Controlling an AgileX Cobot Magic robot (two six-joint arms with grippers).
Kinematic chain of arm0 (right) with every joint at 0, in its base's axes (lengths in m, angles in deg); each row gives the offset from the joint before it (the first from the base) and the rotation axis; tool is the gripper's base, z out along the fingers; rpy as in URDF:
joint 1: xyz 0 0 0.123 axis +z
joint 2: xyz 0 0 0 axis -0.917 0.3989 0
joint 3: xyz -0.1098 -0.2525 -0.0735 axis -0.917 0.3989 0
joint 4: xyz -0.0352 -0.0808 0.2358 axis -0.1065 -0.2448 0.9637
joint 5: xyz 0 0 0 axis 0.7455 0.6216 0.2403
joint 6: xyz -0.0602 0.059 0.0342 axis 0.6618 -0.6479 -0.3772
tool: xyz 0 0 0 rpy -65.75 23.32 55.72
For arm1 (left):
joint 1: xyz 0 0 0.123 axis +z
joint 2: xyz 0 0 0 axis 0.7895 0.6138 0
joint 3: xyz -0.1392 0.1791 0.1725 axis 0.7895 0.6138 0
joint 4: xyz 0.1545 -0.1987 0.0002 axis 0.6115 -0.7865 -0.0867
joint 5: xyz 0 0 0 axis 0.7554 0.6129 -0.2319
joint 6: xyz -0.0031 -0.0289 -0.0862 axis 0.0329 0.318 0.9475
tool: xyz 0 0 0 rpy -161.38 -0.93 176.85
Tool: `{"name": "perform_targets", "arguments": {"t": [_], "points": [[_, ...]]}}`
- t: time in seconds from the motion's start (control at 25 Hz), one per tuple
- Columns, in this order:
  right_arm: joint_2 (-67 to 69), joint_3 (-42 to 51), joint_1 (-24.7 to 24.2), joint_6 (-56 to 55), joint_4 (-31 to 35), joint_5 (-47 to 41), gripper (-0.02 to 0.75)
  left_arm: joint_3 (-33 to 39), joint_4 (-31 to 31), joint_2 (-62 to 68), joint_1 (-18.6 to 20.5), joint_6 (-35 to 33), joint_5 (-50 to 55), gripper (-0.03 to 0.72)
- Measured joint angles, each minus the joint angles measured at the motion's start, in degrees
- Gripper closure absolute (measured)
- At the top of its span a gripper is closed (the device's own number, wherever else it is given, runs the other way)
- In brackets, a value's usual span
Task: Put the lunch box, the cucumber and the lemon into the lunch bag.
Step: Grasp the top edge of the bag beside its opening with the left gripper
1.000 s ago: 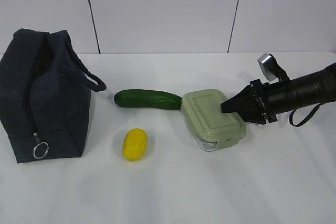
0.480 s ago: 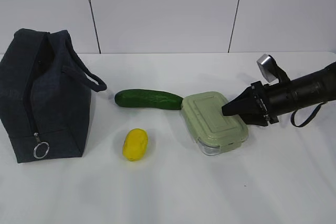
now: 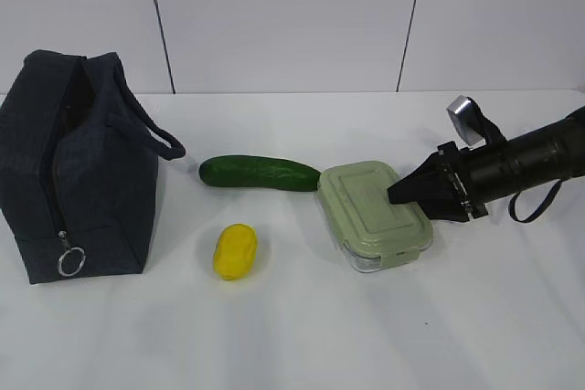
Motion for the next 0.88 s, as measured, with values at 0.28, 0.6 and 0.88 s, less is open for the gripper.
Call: {"name": "perform_targets", "arguments": {"t": [0.28,0.6,0.88], "points": [[0.0,0.0,0.1,-0.4,-0.1,0.0,0.353,0.0,0.0,0.0,0.0,0.0,0.0,0.256],[-1.2,0.0,0.2,-0.7,-0.8,0.7,0.354,0.0,0.0,0.0,0.0,0.0,0.0,0.256],[-1.8,0.0,0.2,-1.4,-1.3,1.4,0.356,0.0,0.0,0.0,0.0,0.0,0.0,0.257]]}}
